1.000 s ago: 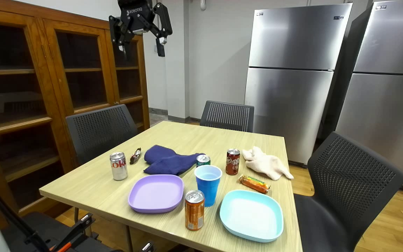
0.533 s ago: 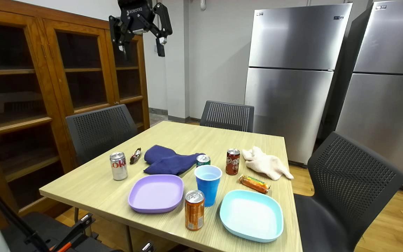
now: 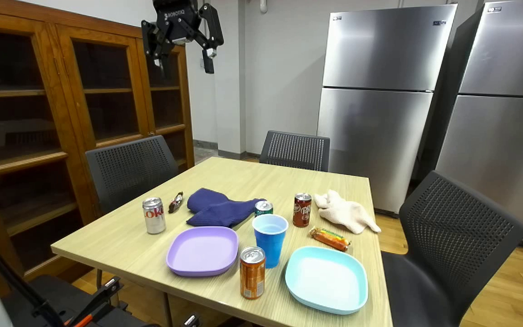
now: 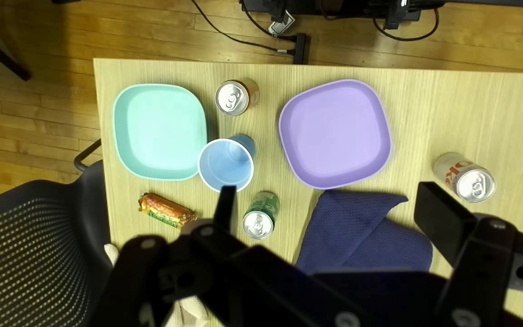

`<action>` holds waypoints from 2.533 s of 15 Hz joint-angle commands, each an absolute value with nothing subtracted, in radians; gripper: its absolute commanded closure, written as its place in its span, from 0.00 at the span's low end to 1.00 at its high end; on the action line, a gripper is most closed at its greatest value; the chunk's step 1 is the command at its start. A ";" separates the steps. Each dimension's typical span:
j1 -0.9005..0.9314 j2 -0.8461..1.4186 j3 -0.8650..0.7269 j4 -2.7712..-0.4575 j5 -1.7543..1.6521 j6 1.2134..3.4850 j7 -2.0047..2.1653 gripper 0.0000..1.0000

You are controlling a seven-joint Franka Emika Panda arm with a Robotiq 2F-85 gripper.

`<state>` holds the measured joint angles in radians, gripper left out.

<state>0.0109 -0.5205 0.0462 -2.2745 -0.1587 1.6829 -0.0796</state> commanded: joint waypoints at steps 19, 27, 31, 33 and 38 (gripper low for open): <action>0.128 -0.270 0.092 -2.260 -0.083 1.875 -0.090 0.00; 0.168 -0.208 0.129 -2.236 -0.082 1.900 -0.099 0.00; 0.163 -0.217 0.130 -2.257 -0.092 1.899 -0.081 0.00; 0.163 -0.214 0.130 -2.254 -0.092 1.899 -0.082 0.00; 0.172 -0.189 0.135 -2.249 -0.075 1.927 -0.089 0.00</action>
<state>0.1716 -0.2113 0.1225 -2.2550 -0.0941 1.9013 -0.0815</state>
